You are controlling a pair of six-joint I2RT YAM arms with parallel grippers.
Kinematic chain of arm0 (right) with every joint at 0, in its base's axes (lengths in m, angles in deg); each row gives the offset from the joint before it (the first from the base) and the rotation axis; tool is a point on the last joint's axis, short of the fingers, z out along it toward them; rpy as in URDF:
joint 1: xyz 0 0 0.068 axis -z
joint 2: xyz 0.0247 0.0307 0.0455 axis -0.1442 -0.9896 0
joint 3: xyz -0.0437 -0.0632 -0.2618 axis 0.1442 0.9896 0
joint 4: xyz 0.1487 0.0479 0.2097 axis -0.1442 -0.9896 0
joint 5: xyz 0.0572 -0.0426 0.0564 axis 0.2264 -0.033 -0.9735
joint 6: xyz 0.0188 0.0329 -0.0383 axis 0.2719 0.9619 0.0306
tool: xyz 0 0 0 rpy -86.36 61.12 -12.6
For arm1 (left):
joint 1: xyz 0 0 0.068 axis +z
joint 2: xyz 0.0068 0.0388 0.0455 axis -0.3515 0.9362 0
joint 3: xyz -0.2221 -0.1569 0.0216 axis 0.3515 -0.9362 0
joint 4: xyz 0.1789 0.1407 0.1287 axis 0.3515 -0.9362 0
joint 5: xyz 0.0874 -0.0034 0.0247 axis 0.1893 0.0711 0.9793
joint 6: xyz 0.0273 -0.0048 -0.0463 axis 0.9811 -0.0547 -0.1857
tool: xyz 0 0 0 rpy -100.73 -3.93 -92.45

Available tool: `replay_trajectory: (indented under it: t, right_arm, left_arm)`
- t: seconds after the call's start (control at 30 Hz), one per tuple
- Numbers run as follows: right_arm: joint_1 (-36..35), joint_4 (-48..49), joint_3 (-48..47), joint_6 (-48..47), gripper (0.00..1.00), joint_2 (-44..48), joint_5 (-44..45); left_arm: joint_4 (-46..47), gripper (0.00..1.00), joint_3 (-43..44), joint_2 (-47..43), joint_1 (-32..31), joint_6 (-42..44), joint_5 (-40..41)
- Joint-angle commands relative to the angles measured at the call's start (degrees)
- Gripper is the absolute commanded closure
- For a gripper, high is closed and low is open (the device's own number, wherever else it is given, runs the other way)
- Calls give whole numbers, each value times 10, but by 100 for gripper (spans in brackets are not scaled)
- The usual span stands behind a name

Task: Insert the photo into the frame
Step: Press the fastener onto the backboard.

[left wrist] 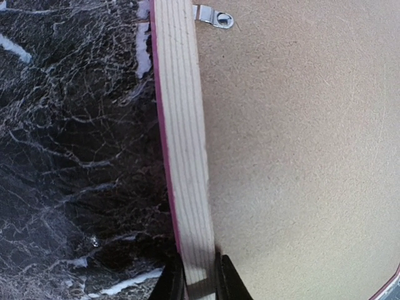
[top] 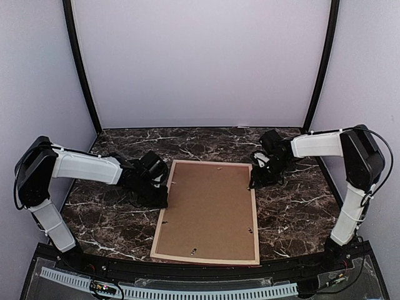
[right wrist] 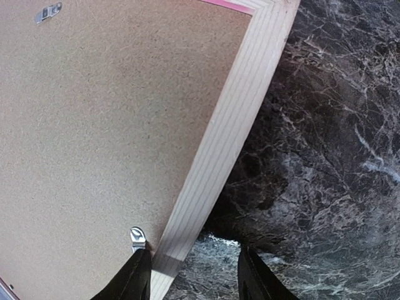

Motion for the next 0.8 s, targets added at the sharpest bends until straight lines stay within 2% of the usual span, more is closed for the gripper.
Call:
replay_trajectory:
  t: [0.0,0.53,0.77]
  right_arm:
    - [-2,-6,19,8,52,8,4]
    - [-36,-44,-11,43,53,-23,57]
    - [-41,-28,0,47,53,-13,8]
  left_arm:
    - [-16,100,-24,4,-5,2,-11]
    - [-15,100,-23,3,-5,3,-11]
    - [-12,100,-24,7,-5,4,-14]
